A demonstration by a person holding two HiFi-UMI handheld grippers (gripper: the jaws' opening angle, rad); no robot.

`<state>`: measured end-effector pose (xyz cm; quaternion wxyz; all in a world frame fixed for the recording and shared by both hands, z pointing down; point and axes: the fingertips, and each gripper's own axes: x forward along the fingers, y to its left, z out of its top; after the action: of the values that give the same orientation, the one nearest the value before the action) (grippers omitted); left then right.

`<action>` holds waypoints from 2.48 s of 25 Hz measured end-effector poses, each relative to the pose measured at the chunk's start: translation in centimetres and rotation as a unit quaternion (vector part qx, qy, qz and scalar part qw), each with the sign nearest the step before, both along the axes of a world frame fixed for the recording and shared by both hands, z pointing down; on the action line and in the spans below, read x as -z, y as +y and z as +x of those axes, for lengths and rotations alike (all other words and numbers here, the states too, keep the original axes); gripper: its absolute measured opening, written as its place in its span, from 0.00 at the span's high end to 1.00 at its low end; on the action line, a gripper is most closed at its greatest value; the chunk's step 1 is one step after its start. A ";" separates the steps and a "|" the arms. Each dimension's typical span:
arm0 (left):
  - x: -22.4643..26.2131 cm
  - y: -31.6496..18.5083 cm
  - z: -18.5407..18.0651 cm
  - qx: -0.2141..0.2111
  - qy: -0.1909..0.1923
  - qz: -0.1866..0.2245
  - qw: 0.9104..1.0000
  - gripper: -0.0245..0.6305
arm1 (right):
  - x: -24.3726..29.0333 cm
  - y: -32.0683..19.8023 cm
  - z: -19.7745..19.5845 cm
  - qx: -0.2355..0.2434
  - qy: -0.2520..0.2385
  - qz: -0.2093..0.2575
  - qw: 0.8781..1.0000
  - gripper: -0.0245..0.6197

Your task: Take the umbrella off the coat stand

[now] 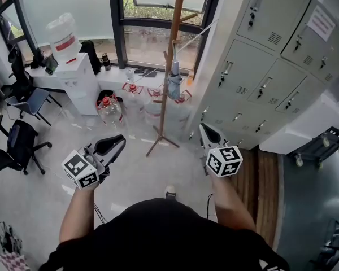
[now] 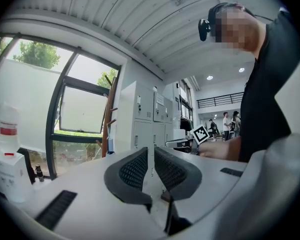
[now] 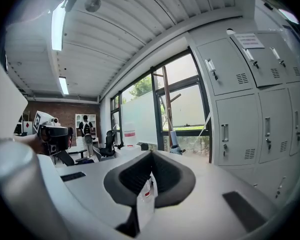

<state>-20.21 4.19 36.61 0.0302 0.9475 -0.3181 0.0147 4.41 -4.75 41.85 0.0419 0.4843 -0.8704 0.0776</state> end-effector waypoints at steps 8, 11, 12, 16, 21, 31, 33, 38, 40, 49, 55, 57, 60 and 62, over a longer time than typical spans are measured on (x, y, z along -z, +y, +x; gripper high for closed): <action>0.0 -6.8 3.5 0.023 -0.007 -0.009 1.000 0.87 | -0.3 -7.5 3.1 0.027 0.004 -0.010 1.000 0.94; 0.3 -9.3 5.3 0.025 -0.010 -0.006 1.000 0.87 | -0.2 -10.3 4.2 0.042 0.011 -0.009 0.999 0.94; 0.4 -10.2 5.9 0.026 -0.010 -0.005 1.000 0.87 | -0.1 -11.2 4.5 0.049 0.013 -0.007 0.999 0.94; 0.2 -13.3 8.2 0.038 -0.016 -0.007 0.999 0.87 | -0.6 -14.6 5.5 0.078 0.017 -0.007 0.997 0.92; -0.4 -16.5 10.6 0.062 -0.019 -0.013 0.998 0.87 | -1.9 -18.3 7.0 0.108 0.016 -0.015 0.994 0.89; -1.4 -18.1 12.0 0.102 -0.031 -0.031 0.994 0.87 | -3.1 -21.7 7.3 0.148 0.009 -0.025 0.989 0.75; -1.7 -18.2 12.3 0.103 -0.030 -0.031 0.994 0.87 | -3.6 -22.2 7.1 0.151 0.011 -0.028 0.988 0.72; -2.5 -18.6 12.0 0.102 -0.029 -0.033 0.994 0.87 | -5.1 -23.9 6.3 0.147 0.020 -0.041 0.988 0.67; -2.5 -19.1 11.6 0.102 -0.027 -0.027 0.994 0.87 | -5.8 -24.6 5.9 0.145 0.021 -0.049 0.988 0.65; -3.1 -22.8 9.3 0.094 -0.016 -0.014 0.995 0.87 | -8.9 -28.4 3.8 0.133 0.054 -0.074 0.987 0.54; -4.4 -26.4 6.5 0.103 -0.013 -0.037 0.994 0.87 | -11.0 -31.7 1.4 0.137 0.073 -0.095 0.983 0.50; -4.8 -27.7 5.6 0.101 -0.012 -0.041 0.994 0.87 | -11.9 -32.7 0.7 0.137 0.077 -0.104 0.982 0.49; -5.7 -29.8 4.6 0.096 -0.012 -0.046 0.994 0.87 | -13.0 -34.7 -0.3 0.134 0.081 -0.114 0.981 0.48; -6.5 -31.1 4.1 0.093 -0.014 -0.053 0.994 0.87 | -13.9 -36.1 -0.8 0.134 0.082 -0.121 0.980 0.47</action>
<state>-16.07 -26.86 43.09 0.0770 0.9107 -0.4036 0.0419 3.57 -40.81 55.74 0.1818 0.3595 -0.9051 0.1364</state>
